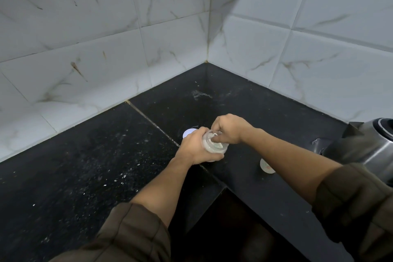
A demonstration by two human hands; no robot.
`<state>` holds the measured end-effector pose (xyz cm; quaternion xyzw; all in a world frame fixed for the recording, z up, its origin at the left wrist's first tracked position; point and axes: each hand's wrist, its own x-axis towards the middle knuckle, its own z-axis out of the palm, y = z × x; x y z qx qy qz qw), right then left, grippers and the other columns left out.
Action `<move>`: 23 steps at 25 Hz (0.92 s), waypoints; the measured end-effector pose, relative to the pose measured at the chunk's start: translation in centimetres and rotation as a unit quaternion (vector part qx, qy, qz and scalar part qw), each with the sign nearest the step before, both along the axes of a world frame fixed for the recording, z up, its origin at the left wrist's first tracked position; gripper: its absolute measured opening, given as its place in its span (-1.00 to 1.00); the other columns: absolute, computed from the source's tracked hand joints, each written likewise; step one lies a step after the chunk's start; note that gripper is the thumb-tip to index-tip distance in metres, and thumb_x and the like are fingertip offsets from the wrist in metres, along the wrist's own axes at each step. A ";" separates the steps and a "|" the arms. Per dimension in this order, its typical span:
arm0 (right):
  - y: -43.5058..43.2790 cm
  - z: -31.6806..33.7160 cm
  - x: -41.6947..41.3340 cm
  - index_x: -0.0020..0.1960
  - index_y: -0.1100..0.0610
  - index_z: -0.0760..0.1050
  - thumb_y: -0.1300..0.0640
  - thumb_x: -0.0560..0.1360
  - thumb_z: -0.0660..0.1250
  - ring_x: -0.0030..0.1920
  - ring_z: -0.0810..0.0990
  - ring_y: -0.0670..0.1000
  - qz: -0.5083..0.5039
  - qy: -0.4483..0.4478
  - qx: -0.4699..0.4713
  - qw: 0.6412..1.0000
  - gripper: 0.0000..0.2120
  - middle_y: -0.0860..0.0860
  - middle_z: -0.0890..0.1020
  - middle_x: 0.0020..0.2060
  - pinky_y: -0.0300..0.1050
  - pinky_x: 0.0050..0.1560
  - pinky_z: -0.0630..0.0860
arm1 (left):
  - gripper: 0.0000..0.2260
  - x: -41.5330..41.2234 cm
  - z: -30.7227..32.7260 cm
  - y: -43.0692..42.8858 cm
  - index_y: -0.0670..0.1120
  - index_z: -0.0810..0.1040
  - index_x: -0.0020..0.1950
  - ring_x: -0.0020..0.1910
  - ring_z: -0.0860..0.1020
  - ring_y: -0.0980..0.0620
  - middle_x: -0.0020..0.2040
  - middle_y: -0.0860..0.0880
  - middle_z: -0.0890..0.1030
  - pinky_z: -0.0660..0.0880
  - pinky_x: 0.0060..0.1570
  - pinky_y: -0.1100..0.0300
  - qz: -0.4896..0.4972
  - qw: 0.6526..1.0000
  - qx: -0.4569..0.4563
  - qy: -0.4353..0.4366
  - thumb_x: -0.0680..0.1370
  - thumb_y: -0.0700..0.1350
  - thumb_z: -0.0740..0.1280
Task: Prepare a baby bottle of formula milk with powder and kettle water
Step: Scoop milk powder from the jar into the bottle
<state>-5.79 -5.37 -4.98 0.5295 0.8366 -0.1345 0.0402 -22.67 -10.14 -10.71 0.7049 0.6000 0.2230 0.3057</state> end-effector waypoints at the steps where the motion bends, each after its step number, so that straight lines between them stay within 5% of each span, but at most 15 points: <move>1: -0.2 0.6 0.4 -0.11 -0.03 0.72 -0.06 0.53 0.45 0.12 0.61 0.00 0.019 0.014 0.015 1.000 -0.86 -0.12 0.64 0.19 0.05 0.08 0.59 | -0.38 0.1 0.5 0.0 0.11 0.49 0.20 0.03 0.54 0.19 0.01 0.21 0.57 0.47 -0.02 0.24 0.001 1.000 0.023 0.011 0.23 0.20 0.61; 4: -0.8 1.5 1.3 0.14 0.00 0.74 -0.08 0.63 0.37 0.27 0.53 -0.03 0.059 0.040 0.085 0.994 -0.76 -0.11 0.56 0.33 0.05 0.16 0.54 | -0.35 0.5 1.6 0.4 0.12 0.45 0.23 0.04 0.53 0.15 0.05 0.18 0.51 0.46 0.03 0.18 0.010 0.997 0.068 0.036 0.23 0.25 0.58; 10: -1.4 1.6 3.0 0.22 0.05 0.72 -0.09 0.66 0.30 0.35 0.47 0.05 0.046 -0.015 0.184 0.982 -0.68 -0.03 0.48 0.44 0.06 0.13 0.55 | -0.36 1.8 3.5 0.7 0.09 0.46 0.26 0.09 0.51 0.13 0.08 0.19 0.48 0.49 0.11 0.14 0.012 0.989 0.143 0.039 0.27 0.21 0.59; 17: -1.7 1.1 4.1 -0.03 0.06 0.76 -0.03 0.57 0.43 0.13 0.56 -0.04 -0.086 0.115 0.125 0.982 -0.81 -0.11 0.59 0.26 0.04 0.10 0.57 | -0.40 2.5 4.0 0.8 0.11 0.45 0.17 0.05 0.52 0.13 0.03 0.16 0.53 0.53 0.05 0.12 0.007 0.985 0.162 0.054 0.25 0.27 0.56; 23: -1.5 1.0 3.8 -0.27 0.34 0.58 0.02 0.49 0.50 -0.02 0.66 0.26 -0.199 0.285 0.117 0.930 -0.62 0.25 0.70 -0.11 0.18 -0.02 0.63 | -0.36 2.5 3.4 1.1 0.12 0.43 0.16 0.02 0.55 0.10 0.04 0.15 0.53 0.52 0.01 0.11 0.036 0.990 0.119 0.059 0.18 0.30 0.52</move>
